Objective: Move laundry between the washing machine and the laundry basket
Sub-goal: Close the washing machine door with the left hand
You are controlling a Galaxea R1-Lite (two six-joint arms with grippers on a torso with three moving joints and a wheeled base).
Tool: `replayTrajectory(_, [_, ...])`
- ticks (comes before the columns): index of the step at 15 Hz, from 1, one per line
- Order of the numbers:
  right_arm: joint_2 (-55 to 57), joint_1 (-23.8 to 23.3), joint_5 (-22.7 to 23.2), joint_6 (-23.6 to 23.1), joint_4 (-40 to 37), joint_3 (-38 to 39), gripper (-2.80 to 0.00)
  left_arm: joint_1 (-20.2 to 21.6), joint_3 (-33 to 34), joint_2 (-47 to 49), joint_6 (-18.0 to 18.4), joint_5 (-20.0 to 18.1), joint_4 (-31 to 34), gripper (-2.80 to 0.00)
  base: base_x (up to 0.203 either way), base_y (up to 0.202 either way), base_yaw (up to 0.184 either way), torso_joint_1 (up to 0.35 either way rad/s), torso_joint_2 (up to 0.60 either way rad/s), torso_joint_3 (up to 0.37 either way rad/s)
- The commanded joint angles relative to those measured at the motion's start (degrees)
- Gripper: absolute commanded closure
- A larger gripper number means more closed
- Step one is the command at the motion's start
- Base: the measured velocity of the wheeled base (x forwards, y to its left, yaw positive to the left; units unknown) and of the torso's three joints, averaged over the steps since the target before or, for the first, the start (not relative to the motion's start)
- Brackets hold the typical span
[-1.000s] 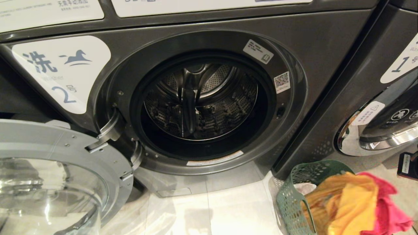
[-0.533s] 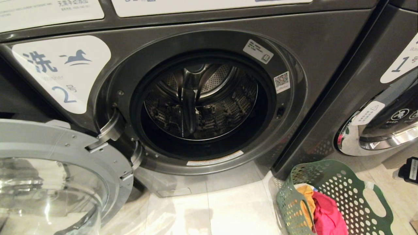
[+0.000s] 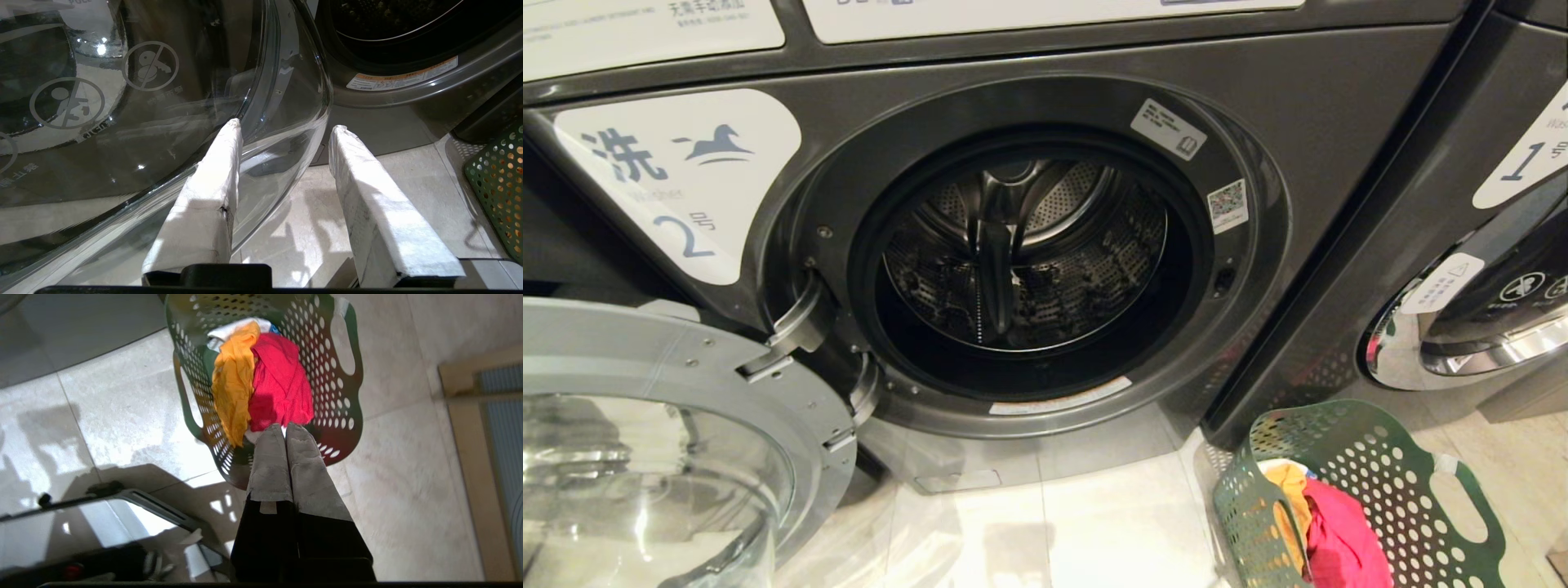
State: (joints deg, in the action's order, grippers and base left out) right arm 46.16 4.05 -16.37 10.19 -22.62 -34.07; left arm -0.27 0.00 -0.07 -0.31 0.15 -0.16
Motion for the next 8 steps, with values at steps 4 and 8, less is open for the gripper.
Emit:
replayTrajectory(4, [-30.8,7.06,-1.8,-12.58,6.94,21.57,0.0,0.0,0.09,0.07,-0.04,0.03,-0.02,0.0,0.0,0.0,0.0,0.0,0.0,0.0])
replayTrajectory(8, [-29.78,0.46,18.09,-20.3,27.74,34.42,0.0,0.0,0.09,0.07,-0.04,0.03,-0.02,0.0,0.0,0.0,0.0,0.0,0.0,0.0])
